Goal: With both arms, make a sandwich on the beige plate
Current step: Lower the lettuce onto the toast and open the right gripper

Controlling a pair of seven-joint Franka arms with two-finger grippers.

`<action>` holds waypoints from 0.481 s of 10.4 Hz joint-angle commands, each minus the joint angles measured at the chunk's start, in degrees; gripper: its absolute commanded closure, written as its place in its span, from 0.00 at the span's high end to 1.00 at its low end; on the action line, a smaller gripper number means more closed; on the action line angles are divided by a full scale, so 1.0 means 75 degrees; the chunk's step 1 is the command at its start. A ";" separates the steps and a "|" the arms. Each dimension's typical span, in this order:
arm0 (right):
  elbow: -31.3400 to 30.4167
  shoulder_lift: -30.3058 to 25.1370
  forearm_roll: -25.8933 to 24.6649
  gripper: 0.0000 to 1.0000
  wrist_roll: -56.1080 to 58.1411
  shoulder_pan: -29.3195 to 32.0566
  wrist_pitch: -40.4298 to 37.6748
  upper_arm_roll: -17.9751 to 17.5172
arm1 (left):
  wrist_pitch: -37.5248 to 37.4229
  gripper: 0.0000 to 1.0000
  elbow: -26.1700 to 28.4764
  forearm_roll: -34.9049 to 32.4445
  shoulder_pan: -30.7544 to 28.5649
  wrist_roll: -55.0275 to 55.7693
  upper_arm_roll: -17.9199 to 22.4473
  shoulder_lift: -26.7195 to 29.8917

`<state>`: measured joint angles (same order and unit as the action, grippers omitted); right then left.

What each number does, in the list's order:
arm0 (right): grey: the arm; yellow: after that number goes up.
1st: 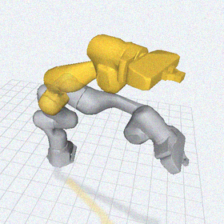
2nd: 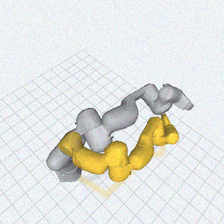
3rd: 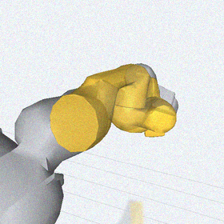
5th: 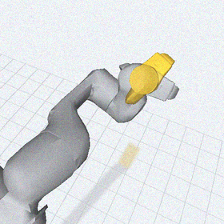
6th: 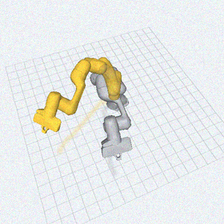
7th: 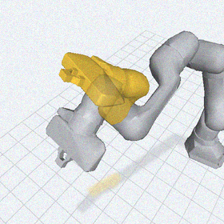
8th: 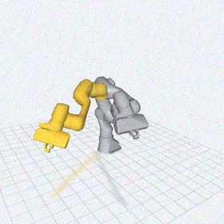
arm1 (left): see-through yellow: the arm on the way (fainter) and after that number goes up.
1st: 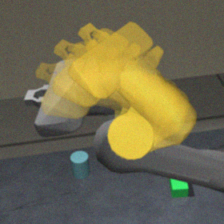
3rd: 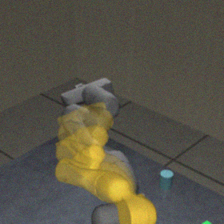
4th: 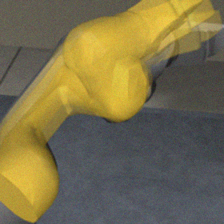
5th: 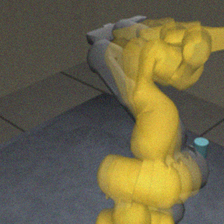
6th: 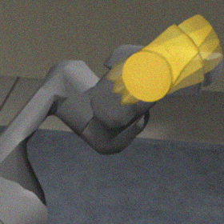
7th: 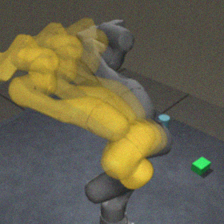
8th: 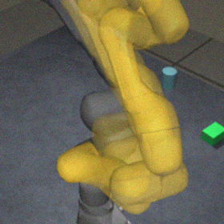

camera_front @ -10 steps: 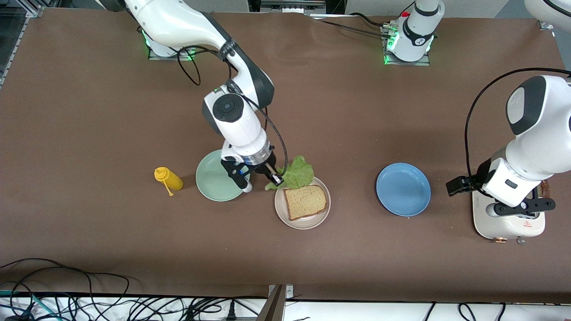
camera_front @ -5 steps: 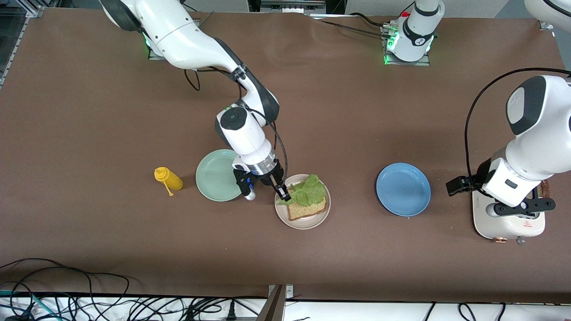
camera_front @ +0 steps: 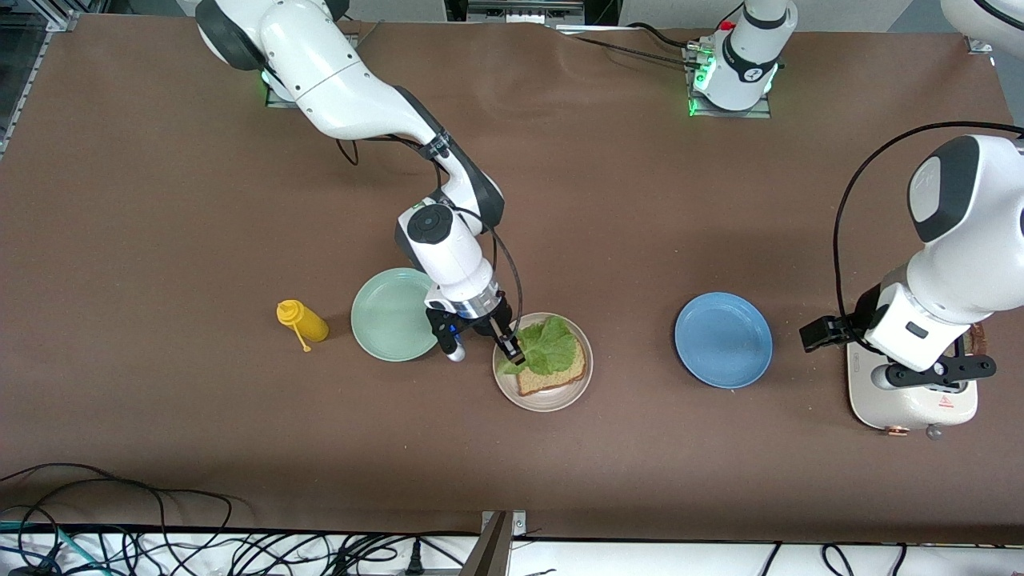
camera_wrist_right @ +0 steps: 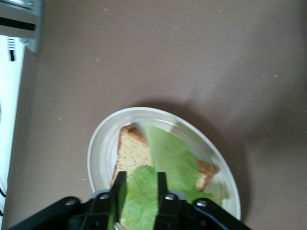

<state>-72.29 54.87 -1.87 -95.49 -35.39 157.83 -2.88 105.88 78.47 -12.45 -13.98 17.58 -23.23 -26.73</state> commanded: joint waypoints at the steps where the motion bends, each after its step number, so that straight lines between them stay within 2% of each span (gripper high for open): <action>1: 0.0146 -0.0469 -0.0580 1.00 -0.0031 -0.0086 -0.0732 0.0335 | -0.0090 1.00 0.0025 -0.0109 -0.0046 -0.0141 -0.0032 0.0095; 4: 0.0123 -0.1278 -0.0641 1.00 0.1697 -0.0051 -0.2884 0.0454 | -0.0090 1.00 0.0025 -0.0121 -0.0046 -0.0153 -0.0032 0.0107; 5: 0.0111 -0.1583 -0.0641 1.00 0.2435 -0.0039 -0.3646 0.0639 | -0.0090 1.00 0.0025 -0.0121 -0.0058 -0.0153 -0.0032 0.0107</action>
<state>-70.24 46.79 -6.18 -83.52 -35.51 137.07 0.47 105.88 78.47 -12.45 -13.98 17.58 -23.23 -26.73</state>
